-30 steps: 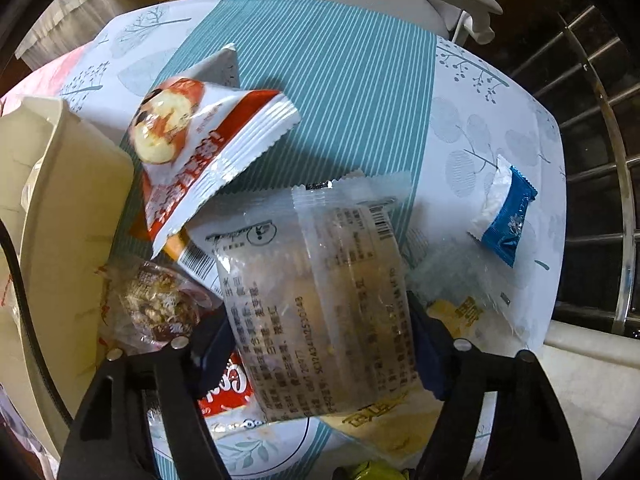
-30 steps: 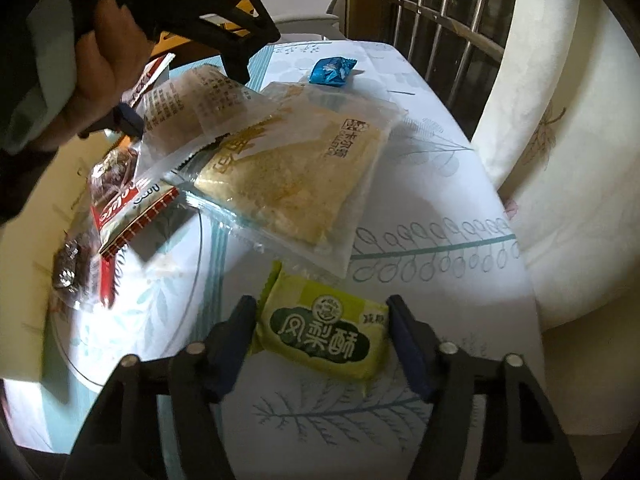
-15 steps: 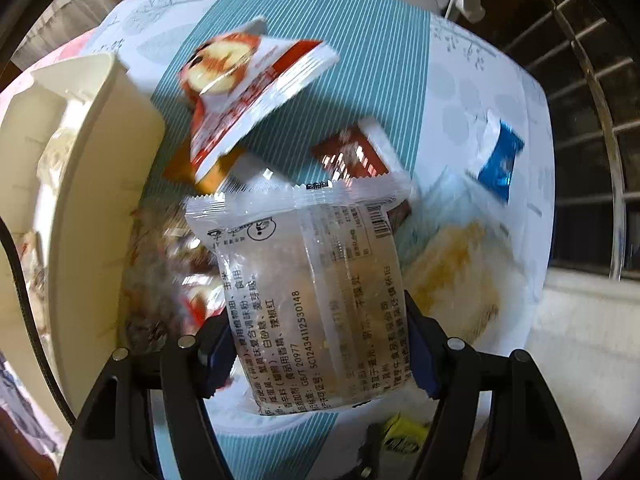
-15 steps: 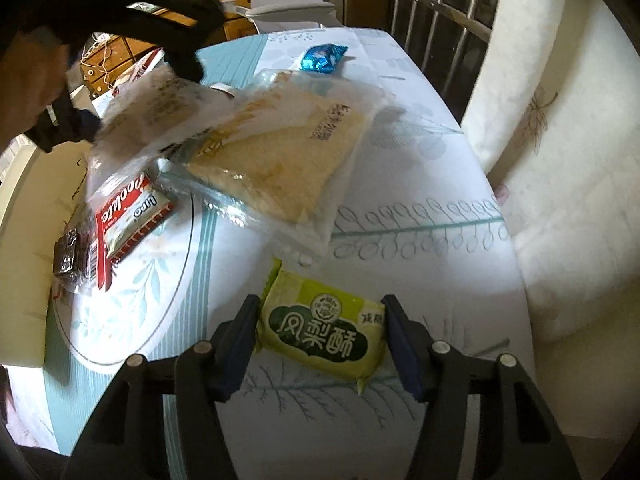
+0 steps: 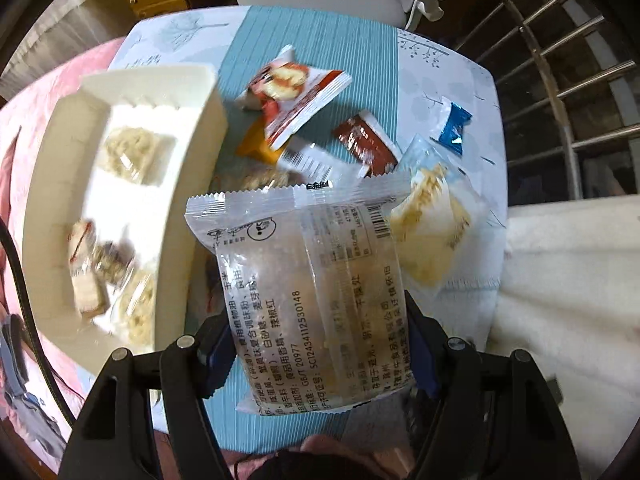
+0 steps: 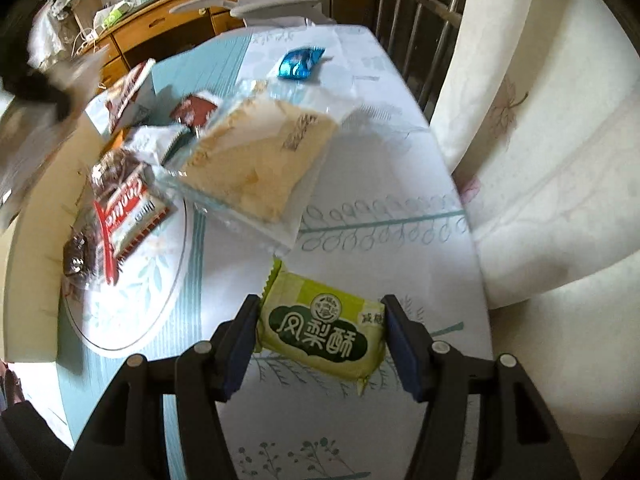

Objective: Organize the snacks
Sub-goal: 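Grasp clear printed bread bag with left gripper while right reaches green pineapple-cake packet, then carry the bread bag and green pineapple-cake packet into the white tray and release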

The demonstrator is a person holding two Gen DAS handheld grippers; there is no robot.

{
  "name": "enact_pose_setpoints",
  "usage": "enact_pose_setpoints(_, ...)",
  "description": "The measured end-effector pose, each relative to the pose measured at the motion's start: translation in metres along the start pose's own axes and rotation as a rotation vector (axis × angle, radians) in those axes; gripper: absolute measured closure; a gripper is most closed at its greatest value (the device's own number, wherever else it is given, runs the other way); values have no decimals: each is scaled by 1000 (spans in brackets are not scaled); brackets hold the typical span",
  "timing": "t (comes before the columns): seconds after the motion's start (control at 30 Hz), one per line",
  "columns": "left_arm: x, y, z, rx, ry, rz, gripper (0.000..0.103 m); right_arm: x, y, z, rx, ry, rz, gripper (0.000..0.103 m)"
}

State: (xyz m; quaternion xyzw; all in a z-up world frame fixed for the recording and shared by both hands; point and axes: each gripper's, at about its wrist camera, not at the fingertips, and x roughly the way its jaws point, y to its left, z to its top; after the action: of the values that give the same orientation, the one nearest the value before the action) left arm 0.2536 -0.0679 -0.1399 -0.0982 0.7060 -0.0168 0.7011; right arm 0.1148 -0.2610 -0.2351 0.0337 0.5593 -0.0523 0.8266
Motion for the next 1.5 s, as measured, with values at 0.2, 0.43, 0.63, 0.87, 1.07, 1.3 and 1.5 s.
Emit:
enact_pose_setpoints(0.2,-29,41,-34,-4,-20,-45,32,-27,5,9,53,-45,20,43)
enact_pose_setpoints(0.43,-49,97,-62,3,-34,-61,31,-66,30,20,69,-129,45,43)
enact_pose_setpoints(0.63,-69,144,-77,58,-68,-57,31,-107,65,16,90,-198,80,43)
enact_pose_setpoints(0.87,-87,188,-84,157,-125,-40,31,-141,119,9,96,-250,137,43)
enact_pose_setpoints(1.07,-101,221,-79,233,-182,-60,30,-161,171,3,90,-300,204,42)
enact_pose_setpoints(1.3,-107,251,-75,273,-214,-116,30,-172,223,-5,59,-353,309,42)
enact_pose_setpoints(1.5,-102,270,-71,251,-215,-127,24,-179,258,-9,15,-390,370,39)
